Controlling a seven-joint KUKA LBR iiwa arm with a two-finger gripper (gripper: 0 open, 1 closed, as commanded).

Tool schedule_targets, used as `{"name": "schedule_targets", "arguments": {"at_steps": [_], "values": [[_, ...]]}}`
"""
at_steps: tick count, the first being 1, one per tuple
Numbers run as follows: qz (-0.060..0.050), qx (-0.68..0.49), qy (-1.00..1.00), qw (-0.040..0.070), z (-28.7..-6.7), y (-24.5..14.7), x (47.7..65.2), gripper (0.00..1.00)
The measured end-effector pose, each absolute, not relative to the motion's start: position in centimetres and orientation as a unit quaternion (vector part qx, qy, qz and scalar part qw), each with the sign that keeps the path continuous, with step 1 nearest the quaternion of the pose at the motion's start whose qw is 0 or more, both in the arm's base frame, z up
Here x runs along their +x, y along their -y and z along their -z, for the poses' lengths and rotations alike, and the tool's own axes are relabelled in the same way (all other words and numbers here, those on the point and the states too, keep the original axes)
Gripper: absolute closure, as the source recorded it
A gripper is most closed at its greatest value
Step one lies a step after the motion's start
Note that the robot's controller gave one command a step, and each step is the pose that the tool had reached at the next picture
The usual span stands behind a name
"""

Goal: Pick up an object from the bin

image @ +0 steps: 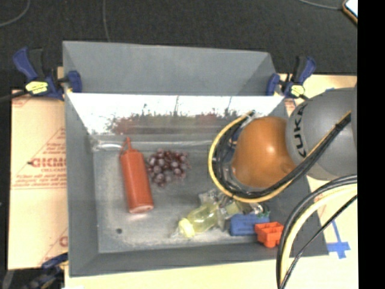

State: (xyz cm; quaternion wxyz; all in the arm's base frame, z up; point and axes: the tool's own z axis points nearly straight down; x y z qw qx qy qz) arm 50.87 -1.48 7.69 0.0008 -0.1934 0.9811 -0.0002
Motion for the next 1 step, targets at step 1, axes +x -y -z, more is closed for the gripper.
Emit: {"name": "schedule_targets", "arguments": {"at_steps": [1], "values": [[0.000, -0.194, -0.981, 0.001, -7.69, 1.47, 50.89, 1.00]]}}
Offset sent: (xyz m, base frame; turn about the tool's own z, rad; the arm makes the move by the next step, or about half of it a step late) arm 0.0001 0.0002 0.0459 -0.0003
